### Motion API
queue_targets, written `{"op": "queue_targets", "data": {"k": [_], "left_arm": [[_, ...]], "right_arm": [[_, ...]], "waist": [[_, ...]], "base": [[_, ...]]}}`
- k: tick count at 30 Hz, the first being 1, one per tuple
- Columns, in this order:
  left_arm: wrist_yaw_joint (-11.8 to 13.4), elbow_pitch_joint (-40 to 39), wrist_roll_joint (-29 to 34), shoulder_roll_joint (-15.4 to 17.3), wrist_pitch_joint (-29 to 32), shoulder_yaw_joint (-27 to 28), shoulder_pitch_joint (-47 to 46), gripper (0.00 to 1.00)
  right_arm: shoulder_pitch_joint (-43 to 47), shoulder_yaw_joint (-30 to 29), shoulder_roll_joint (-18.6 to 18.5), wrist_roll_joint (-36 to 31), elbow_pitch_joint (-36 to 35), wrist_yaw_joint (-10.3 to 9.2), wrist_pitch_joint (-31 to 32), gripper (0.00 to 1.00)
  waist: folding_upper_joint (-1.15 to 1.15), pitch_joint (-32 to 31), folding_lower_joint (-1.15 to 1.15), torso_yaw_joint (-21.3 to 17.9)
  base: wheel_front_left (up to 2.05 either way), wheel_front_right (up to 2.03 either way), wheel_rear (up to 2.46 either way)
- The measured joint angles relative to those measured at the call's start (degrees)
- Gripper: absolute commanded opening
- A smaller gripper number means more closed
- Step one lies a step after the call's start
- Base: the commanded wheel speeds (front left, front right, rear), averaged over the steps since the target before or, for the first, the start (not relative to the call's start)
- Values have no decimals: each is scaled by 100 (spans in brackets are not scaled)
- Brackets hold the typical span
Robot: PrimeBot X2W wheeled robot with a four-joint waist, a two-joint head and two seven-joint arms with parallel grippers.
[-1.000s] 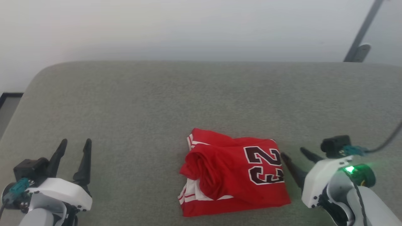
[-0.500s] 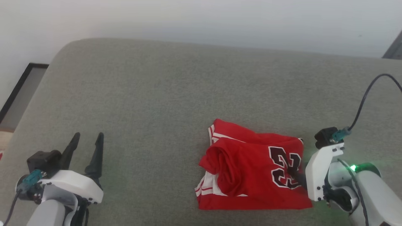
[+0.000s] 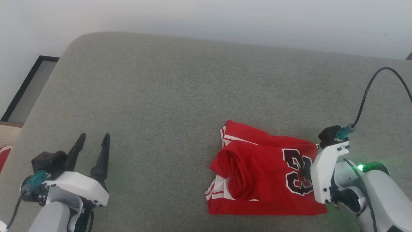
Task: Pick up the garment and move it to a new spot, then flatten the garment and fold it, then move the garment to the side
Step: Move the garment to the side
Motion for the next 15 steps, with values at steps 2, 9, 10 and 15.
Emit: {"op": "queue_targets", "data": {"k": [2,9,10,15], "left_arm": [[0,-18,21,8,0,2,-3,100],[-8,-136,88,7,-1,-51,-113,100],[-8,-157,97,1,-1,-70,-126,100],[-16,-233,143,-36,-1,-158,-300,100]], "right_arm": [[5,-63,-16,-66,-103,2,41,0],[14,-486,-296,-312,-393,4,227,0],[-5,-566,-346,-348,-430,4,236,0],[-191,-886,-724,-474,-577,4,387,0]], "waist": [[0,-9,0,-47],[0,-9,0,-272],[0,-3,0,-312],[0,83,0,-541]], "base": [[0,0,0],[0,0,0],[0,0,0],[0,0,0]]}}
